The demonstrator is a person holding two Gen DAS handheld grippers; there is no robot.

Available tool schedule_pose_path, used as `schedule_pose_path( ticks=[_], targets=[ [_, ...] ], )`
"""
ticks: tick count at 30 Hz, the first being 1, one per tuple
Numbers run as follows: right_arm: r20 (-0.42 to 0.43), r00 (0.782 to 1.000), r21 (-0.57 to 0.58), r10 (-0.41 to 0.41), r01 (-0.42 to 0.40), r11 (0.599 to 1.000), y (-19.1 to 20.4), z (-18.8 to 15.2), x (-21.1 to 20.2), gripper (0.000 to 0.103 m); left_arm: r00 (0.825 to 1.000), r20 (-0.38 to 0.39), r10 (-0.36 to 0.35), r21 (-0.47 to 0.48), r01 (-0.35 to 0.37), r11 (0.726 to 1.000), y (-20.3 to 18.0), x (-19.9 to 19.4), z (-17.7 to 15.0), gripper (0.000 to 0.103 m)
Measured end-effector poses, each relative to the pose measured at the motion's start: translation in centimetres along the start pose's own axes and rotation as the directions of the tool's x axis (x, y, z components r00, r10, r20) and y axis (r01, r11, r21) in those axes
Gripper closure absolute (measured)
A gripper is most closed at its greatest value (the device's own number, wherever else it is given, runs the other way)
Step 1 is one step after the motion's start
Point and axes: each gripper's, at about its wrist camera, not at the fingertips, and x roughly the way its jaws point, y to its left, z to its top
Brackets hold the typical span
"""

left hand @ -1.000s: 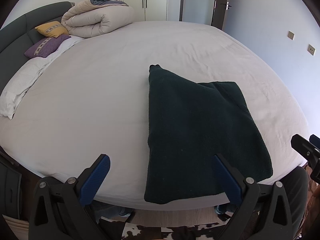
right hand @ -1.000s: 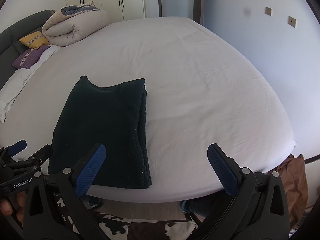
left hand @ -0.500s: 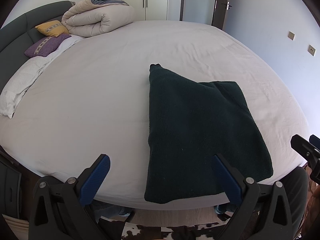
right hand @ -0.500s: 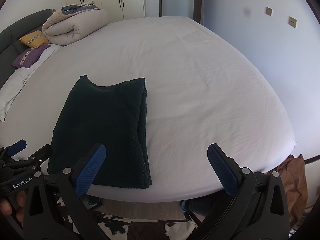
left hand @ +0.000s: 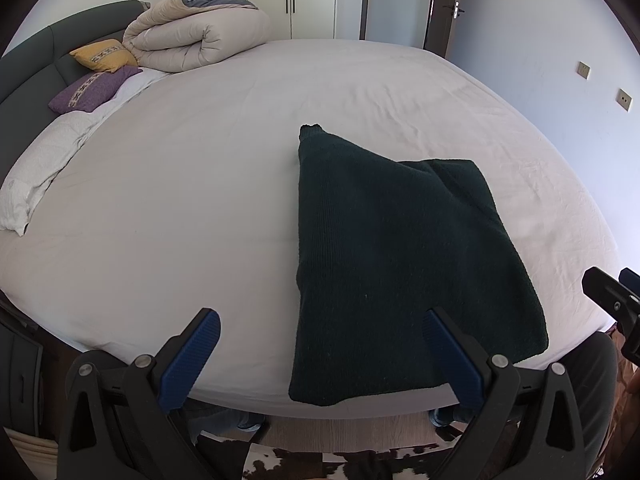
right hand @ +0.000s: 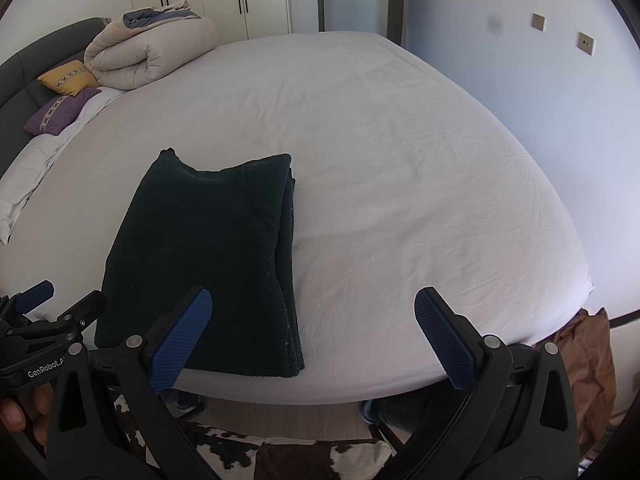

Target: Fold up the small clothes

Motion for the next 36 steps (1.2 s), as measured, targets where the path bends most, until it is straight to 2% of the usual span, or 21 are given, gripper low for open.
schedule_pose_path(
  ticks=[30, 36],
  targets=[
    [-0.003, 1.000, -0.002, 0.000, 0.000, 1.000, 0.31, -0.25, 0.10, 0.000, 1.000, -0.002, 0.009, -0.008, -0.009, 1.000, 0.31, 0.23, -0.44, 0.000],
    [-0.003, 1.000, -0.002, 0.000, 0.000, 1.000, 0.32, -0.30, 0.15, 0.000, 1.000, 0.018, 0.019, 0.005, -0.019, 1.000, 0.05, 0.00, -0.62, 0.000]
  ],
)
